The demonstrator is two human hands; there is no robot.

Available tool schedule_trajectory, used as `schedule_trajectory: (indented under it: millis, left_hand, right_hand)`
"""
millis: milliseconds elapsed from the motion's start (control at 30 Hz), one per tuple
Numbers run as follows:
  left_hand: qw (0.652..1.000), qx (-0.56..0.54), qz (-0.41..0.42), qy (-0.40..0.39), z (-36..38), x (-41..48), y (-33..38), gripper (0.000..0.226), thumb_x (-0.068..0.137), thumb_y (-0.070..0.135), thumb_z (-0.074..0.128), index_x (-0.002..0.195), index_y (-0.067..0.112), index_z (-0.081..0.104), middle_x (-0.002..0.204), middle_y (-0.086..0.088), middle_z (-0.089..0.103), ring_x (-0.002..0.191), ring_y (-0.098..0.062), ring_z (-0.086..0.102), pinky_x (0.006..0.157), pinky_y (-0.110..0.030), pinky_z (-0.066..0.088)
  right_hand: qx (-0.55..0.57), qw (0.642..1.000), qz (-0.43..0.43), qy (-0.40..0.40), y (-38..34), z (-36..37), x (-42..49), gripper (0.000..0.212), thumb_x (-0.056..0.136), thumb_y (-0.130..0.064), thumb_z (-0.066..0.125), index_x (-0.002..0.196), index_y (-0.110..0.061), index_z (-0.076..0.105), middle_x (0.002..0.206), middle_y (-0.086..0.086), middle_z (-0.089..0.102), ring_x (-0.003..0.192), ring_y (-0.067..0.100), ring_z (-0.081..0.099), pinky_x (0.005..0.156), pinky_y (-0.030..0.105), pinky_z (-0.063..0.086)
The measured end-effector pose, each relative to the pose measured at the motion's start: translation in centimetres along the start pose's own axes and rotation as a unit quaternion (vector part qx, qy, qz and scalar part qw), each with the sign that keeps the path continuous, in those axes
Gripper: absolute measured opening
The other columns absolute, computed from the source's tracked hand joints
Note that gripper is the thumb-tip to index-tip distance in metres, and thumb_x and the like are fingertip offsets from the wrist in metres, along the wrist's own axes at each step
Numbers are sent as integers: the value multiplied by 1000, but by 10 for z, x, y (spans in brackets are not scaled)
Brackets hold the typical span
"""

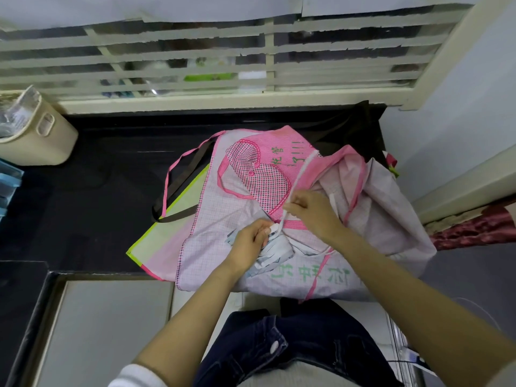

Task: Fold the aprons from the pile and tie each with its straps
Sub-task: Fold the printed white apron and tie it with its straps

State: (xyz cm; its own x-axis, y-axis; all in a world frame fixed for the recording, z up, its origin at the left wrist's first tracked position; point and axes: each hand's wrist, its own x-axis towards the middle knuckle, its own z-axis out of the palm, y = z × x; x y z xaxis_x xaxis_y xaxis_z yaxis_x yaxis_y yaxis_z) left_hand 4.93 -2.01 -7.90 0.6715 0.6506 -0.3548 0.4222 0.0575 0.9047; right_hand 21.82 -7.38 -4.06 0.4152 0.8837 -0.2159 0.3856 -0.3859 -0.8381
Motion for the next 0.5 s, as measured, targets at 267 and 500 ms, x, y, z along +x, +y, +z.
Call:
schedule_trajectory:
  millis: [267, 500]
  left_hand:
    - [999, -33, -12, -6, 0, -2, 6, 28, 100, 8, 39, 75, 17, 48, 64, 1, 42, 54, 1, 38, 58, -12, 35]
    - [995, -84, -24, 45, 0, -5, 2, 24, 101, 11, 38, 81, 15, 50, 64, 0, 42, 53, -2, 36, 52, -13, 33]
  right_hand:
    - [70, 997, -1, -35, -21, 30, 13, 22, 89, -7, 61, 73, 7, 57, 62, 17, 57, 56, 15, 48, 55, 23, 39]
    - [30, 991, 61, -117, 0, 47, -15, 18, 91, 2, 52, 104, 5, 64, 104, 20, 67, 93, 25, 62, 84, 29, 45]
